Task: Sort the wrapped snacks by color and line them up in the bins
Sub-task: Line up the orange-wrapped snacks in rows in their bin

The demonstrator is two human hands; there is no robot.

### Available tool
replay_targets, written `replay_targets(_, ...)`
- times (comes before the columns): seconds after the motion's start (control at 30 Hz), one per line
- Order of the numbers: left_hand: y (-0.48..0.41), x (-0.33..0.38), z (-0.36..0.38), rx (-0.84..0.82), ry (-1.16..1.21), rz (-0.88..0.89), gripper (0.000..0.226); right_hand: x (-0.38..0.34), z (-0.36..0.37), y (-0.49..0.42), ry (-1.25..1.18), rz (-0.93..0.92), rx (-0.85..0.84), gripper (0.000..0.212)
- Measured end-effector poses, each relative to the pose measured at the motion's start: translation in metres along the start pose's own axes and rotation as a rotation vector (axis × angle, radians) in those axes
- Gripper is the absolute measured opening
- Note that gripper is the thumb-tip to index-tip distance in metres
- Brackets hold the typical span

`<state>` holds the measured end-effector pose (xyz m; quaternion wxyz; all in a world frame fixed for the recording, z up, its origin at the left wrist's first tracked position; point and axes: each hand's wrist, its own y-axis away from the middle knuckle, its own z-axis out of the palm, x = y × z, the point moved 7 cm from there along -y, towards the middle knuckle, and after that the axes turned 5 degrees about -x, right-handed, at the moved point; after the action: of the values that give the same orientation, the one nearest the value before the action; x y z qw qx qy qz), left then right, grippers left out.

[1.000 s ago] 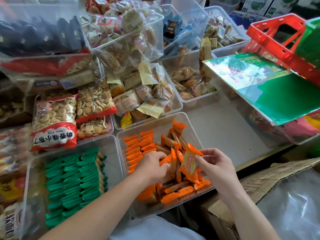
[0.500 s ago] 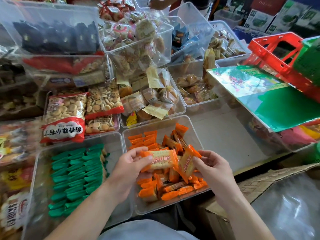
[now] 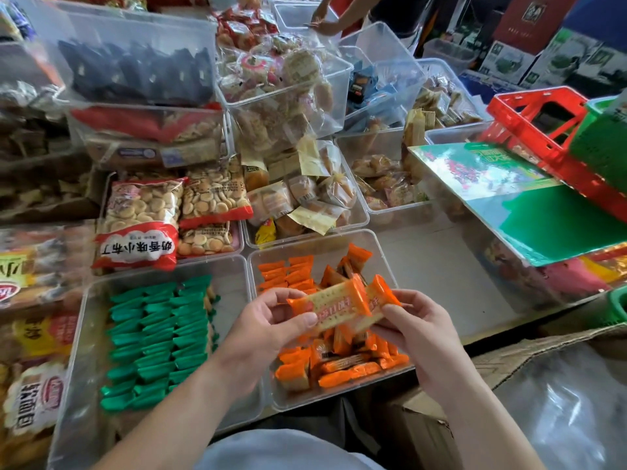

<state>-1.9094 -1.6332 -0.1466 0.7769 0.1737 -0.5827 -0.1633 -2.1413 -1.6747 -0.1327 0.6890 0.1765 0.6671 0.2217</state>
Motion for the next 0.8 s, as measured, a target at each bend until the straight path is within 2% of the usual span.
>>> replay_targets(0.13, -0.003, -0.011, 0.011, -0.001, -0.095, 0.022, 0.031, 0.002, 0.021, 0.005, -0.097, -0.004, -0.11, 0.022)
replay_targets(0.2, -0.004, -0.011, 0.011, -0.003, -0.132, 0.038, 0.033, 0.004, 0.025, 0.007, -0.056, -0.027, -0.139, 0.035)
replay_targets(0.3, -0.006, -0.009, 0.009, 0.06, -0.203, 0.074, 0.037, 0.008, 0.027, 0.008, 0.085, -0.05, -0.103, 0.05)
replay_targets(0.37, -0.007, -0.014, 0.007, 0.098, -0.225, 0.049, 0.04, 0.012, 0.027, 0.007, 0.045, -0.031, -0.084, 0.053)
replay_targets(0.47, -0.007, -0.027, 0.013, 0.005, -0.053, -0.071, 0.045, 0.019, 0.028, 0.003, -0.03, 0.001, -0.087, 0.057)
replay_targets(0.53, -0.007, -0.025, 0.016, -0.036, 0.04, -0.056, 0.038, 0.024, 0.031, 0.001, -0.052, 0.028, -0.114, 0.059)
replay_targets(0.6, -0.008, -0.016, 0.01, -0.009, 0.0, -0.008, 0.037, 0.027, 0.032, -0.001, -0.018, 0.036, -0.131, 0.063)
replay_targets(0.67, -0.011, -0.011, 0.004, 0.006, -0.076, 0.009, 0.042, 0.025, 0.034, -0.002, 0.081, -0.008, -0.177, 0.06)
replay_targets(0.8, -0.016, -0.005, 0.0, 0.008, -0.128, 0.038, 0.05, 0.02, 0.04, -0.009, 0.29, -0.069, -0.244, 0.038)
